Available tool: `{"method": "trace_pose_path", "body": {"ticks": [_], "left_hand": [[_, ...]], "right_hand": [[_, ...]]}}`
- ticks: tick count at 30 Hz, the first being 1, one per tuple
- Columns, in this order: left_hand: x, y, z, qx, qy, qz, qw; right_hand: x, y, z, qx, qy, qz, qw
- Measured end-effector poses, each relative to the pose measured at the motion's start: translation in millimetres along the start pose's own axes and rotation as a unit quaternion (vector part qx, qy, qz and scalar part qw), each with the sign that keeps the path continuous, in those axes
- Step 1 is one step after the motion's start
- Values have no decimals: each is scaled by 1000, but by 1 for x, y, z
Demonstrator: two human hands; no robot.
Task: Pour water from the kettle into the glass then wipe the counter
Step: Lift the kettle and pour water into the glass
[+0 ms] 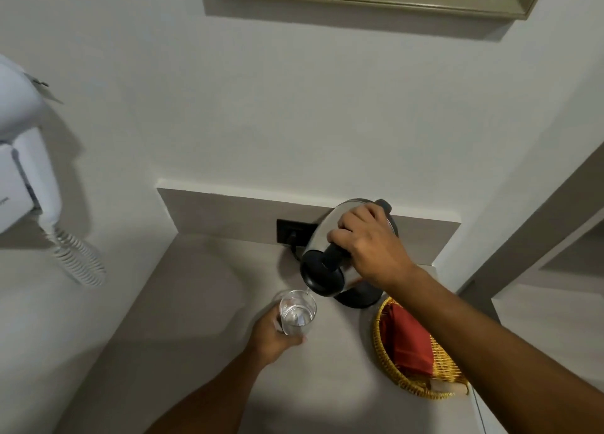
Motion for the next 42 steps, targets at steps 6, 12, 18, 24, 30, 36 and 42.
{"method": "trace_pose_path", "body": {"ticks": [6,12,18,24,30,36,42], "left_hand": [[2,0,1,10,8,5,1000],[3,3,2,-3,3,13,1000],[4,4,5,6,2,19,1000],[5,2,4,14,18,7,1000],[2,0,1,12,33,-1,999],[3,0,3,19,31,-2,999],[3,-1,2,28,38,-13,999]], "right_hand": [[9,-13,12,-58,-46,15,997],[22,-32,28,-97,-68,5,993],[31,-45,30,-136,-92,14,986],[41,-55,27,-156,-108,14,982],[43,-62,22,-157,-109,1,982],[39,-59,23,-146,-109,-5,983],[33,-51,26,-115,-98,8,988]]}}
Point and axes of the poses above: each hand's wrist, its own x-axis towards the middle knuckle, its own y-axis out of the palm, z = x × y, the point moved 5 cm from there along x, towards the middle knuckle, and after that the axes turned 6 degrees about -z, right-handed, at the moved point
